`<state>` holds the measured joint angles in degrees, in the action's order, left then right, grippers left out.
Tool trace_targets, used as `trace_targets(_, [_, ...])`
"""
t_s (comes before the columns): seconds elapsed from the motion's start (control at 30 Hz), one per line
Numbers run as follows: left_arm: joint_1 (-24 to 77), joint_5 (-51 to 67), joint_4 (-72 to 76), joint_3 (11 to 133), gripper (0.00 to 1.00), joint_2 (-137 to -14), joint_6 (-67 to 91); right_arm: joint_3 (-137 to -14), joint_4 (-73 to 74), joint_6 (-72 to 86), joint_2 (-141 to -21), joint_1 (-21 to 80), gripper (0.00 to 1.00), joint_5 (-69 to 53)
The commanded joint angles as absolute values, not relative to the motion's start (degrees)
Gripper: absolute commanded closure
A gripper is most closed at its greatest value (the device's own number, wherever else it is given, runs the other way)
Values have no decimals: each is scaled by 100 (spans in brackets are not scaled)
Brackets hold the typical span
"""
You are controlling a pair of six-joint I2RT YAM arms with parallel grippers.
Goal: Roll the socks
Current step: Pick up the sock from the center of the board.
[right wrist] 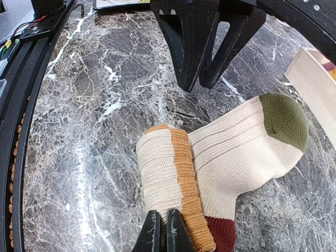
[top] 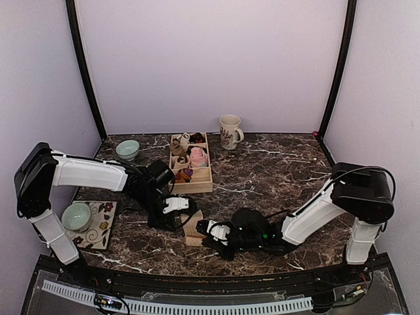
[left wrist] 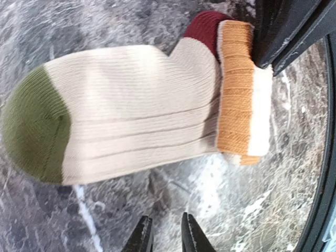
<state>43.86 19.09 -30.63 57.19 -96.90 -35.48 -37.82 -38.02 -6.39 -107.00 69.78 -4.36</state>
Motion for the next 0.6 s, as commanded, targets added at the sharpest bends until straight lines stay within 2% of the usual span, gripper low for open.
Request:
trace_targets(0.0, [4352, 1609, -2791, 5613, 78, -9445, -3446, -3735, -2414, -495, -11149, 6954, 100, -617])
trace_targets(0.33, [4343, 1246, -2670, 6734, 78, -10894, -3226, -3720, -2324, -95, -11075, 6978, 100, -418])
trace_targets(0.57, [4351, 1464, -2641, 6996, 78, -11258, -3295, -3699, -2281, 392, -11035, 7159, 100, -191])
